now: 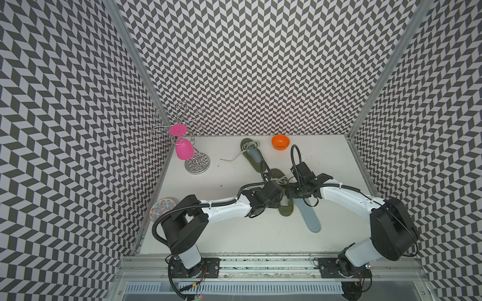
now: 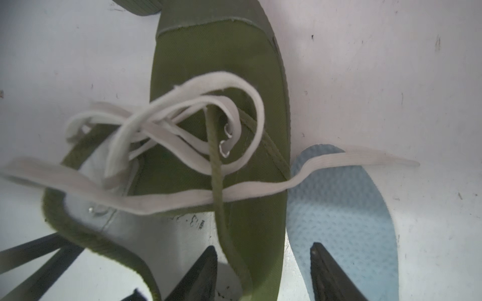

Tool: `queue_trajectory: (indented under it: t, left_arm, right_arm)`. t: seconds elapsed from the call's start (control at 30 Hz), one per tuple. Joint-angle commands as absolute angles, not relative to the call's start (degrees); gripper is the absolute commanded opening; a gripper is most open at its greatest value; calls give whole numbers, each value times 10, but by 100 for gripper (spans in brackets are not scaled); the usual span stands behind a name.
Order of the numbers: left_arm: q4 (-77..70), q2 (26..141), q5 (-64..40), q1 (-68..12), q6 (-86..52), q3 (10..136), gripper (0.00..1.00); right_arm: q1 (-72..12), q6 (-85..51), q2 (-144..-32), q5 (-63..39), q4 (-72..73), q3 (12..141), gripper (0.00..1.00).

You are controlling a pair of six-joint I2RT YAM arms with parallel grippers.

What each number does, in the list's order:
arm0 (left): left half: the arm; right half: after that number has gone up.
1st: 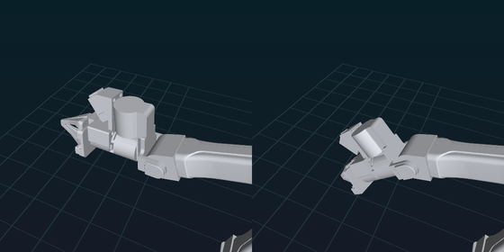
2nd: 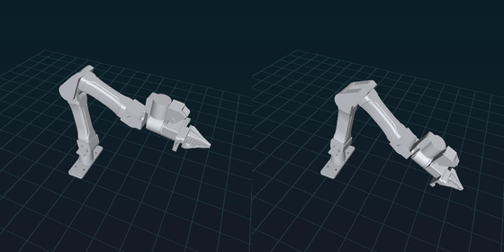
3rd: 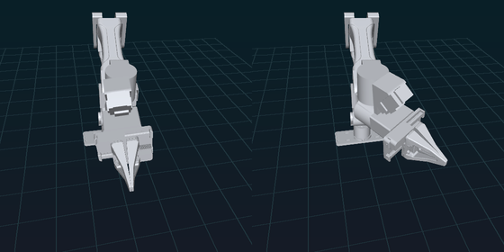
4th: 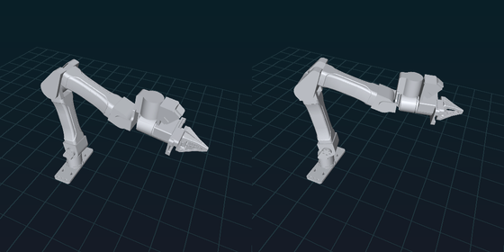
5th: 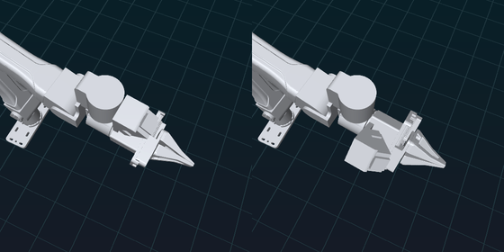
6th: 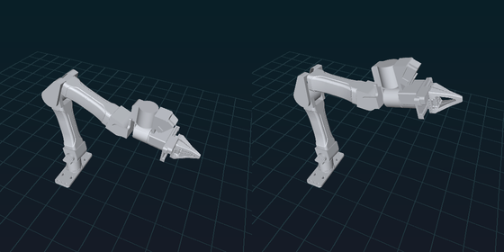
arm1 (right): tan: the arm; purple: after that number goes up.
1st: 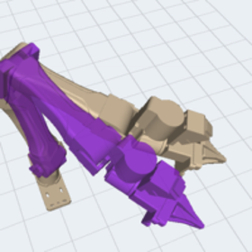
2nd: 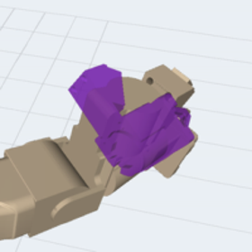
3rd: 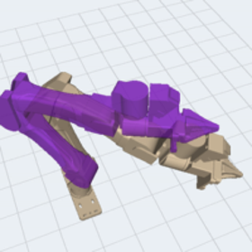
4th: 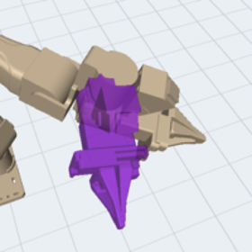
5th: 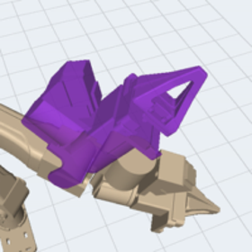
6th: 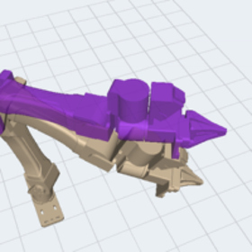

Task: Insert the insole into the shoe
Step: Adjust the shoe at the center of the board.

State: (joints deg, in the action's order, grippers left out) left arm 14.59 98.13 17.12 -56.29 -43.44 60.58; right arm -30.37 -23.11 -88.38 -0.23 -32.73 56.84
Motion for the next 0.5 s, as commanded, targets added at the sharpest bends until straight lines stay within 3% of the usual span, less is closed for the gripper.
queue_trajectory:
  t: [0.0, 0.13, 0.33, 0.47]
  left_arm:
    - [144, 995, 220, -559, -450, 628, 68]
    - [112, 984, 191, -537, -431, 611, 55]
    - [104, 971, 165, -516, -423, 593, 42]
    - [101, 970, 155, -510, -423, 581, 30]
  right_arm:
    - [-293, -228, -897, 6, -291, 567, 53]
    - [-281, -222, -895, 4, -287, 558, 43]
    - [-262, -217, -884, -7, -284, 544, 35]
    - [-249, -212, -886, -31, -275, 533, 23]
